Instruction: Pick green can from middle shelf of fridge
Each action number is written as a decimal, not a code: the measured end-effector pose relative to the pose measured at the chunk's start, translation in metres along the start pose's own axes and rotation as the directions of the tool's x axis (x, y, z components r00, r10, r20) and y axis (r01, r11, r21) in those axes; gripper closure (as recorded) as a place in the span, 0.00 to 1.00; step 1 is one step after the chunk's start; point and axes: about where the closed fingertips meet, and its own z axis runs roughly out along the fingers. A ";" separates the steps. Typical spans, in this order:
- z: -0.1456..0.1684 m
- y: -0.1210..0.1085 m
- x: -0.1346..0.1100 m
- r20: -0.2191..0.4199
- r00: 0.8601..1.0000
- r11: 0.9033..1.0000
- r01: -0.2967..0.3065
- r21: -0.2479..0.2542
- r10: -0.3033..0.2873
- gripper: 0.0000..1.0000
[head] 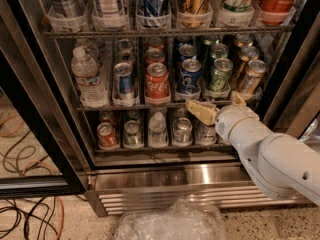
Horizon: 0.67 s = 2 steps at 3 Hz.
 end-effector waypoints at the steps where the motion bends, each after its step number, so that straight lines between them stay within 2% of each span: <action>1: 0.012 -0.002 -0.010 0.041 0.999 1.000 0.000 0.017 -0.001 0.29; 2: 0.016 -0.009 -0.018 0.075 0.997 0.999 0.000 0.048 -0.004 0.30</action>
Offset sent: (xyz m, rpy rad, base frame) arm 0.0288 -0.0141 0.0222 0.0105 -0.1124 -0.0942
